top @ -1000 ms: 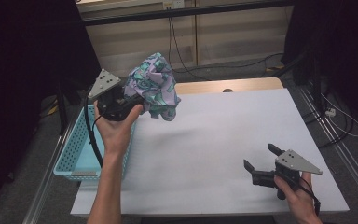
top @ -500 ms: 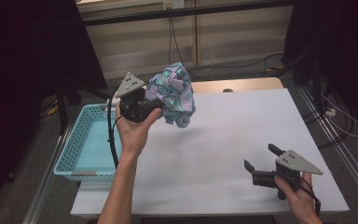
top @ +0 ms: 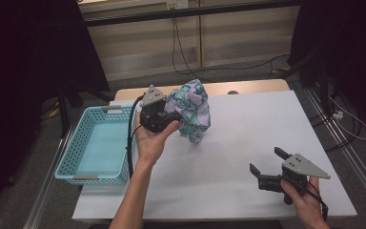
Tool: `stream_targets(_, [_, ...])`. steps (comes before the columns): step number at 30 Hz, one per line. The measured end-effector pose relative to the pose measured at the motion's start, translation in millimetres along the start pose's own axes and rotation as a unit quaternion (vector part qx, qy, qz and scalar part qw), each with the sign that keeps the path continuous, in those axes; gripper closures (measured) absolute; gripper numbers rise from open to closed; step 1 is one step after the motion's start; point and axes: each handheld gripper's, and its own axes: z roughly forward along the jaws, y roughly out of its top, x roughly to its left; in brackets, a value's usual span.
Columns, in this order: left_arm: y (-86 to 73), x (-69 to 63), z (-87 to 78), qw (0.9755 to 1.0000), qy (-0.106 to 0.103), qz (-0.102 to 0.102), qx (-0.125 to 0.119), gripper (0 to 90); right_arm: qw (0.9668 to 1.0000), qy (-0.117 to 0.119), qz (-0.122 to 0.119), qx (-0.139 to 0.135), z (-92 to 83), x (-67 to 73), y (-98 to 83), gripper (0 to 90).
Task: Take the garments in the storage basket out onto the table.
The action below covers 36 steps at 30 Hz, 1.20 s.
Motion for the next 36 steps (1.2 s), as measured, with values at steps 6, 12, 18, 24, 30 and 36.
stream_targets(6, [-9.8,0.4,12.9,0.9999,-0.004,-0.007,0.014,70.2,1.0,0.001,-0.001,0.001,0.2,0.4,-0.1,0.4])
stream_targets(12, [-14.3,4.8,24.6,0.9994,0.002,-0.008,0.033,70.1,1.0,0.002,0.001,0.001,0.6,0.0,-0.2,0.4])
stream_targets(18, [-33.0,15.5,43.9,0.9972,0.009,-0.011,0.074,69.9,1.0,0.003,0.001,0.002,0.2,0.1,-0.2,0.5])
stream_targets(24, [-44.0,23.6,52.8,0.9953,0.015,-0.022,0.094,69.8,1.0,0.003,0.001,0.002,1.3,-0.4,-0.5,0.5])
stream_targets(30, [-48.7,26.8,60.3,0.9932,0.023,-0.023,0.112,69.6,1.0,0.004,0.001,0.003,1.4,0.4,-0.5,0.5])
stream_targets(36, [-55.3,29.4,71.2,0.9898,0.03,-0.021,0.137,69.1,1.0,0.003,0.001,0.002,0.7,-0.1,-0.2,0.5])
